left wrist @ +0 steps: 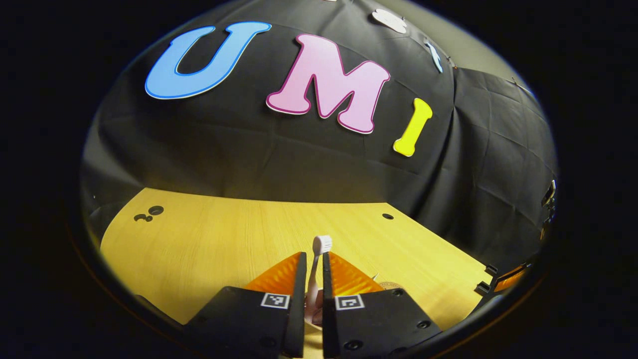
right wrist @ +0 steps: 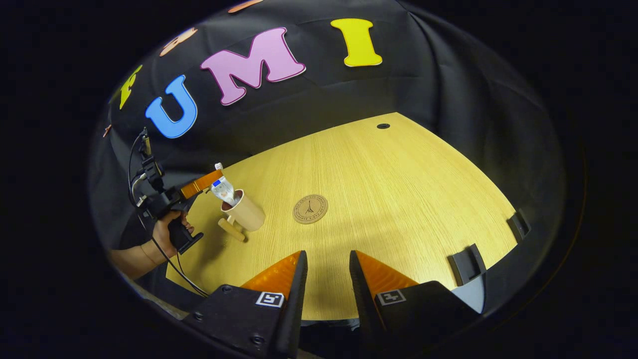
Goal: Put the toothbrush and toothpaste on the desktop into the cup, then pick up the cup and place it on the coaster on the desktop.
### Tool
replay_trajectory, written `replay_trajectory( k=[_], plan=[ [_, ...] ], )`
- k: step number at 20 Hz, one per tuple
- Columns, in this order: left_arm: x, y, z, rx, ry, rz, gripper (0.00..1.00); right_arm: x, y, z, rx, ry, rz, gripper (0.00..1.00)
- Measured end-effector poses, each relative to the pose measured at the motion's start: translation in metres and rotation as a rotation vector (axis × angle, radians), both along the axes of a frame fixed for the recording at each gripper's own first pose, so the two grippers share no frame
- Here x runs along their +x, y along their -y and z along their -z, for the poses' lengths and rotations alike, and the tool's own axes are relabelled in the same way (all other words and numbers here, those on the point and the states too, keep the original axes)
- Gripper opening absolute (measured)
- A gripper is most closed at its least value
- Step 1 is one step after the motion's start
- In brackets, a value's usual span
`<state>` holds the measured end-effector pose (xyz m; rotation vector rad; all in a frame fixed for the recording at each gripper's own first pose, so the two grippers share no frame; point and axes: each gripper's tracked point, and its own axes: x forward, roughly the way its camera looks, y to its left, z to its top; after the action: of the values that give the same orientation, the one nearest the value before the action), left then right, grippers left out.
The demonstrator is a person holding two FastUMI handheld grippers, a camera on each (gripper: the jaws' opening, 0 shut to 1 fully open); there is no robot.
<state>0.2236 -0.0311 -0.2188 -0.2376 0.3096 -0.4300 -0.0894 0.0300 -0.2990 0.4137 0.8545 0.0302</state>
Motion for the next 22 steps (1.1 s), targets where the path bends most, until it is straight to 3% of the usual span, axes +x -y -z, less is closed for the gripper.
replay_trajectory(
  k=[1, 2, 3, 4, 5, 10, 22],
  plan=[
    [-0.003, -0.002, 0.0, 0.006, -0.006, -0.001, 0.29, 0.0, -0.001, 0.0, 0.002, 0.001, -0.002, 0.52],
    [-0.007, -0.003, 0.0, 0.016, -0.01, -0.002, 0.25, 0.001, -0.001, -0.001, 0.004, 0.004, -0.004, 0.52],
    [-0.012, -0.006, -0.002, 0.028, -0.006, -0.006, 0.47, 0.001, -0.002, 0.0, 0.006, 0.005, -0.009, 0.52],
    [-0.016, -0.008, -0.007, 0.033, 0.0, -0.007, 0.62, 0.001, -0.001, 0.001, 0.008, 0.004, -0.013, 0.52],
    [-0.022, -0.009, -0.01, 0.036, 0.001, -0.004, 0.58, 0.002, -0.002, 0.002, 0.014, 0.002, -0.016, 0.52],
    [-0.053, -0.014, -0.016, 0.083, -0.042, 0.025, 0.71, 0.009, -0.005, 0.005, 0.035, 0.004, -0.031, 0.52],
    [-0.109, -0.002, 0.041, 0.272, -0.379, 0.145, 0.8, 0.026, 0.001, 0.026, 0.045, -0.025, -0.03, 0.52]
  ],
)
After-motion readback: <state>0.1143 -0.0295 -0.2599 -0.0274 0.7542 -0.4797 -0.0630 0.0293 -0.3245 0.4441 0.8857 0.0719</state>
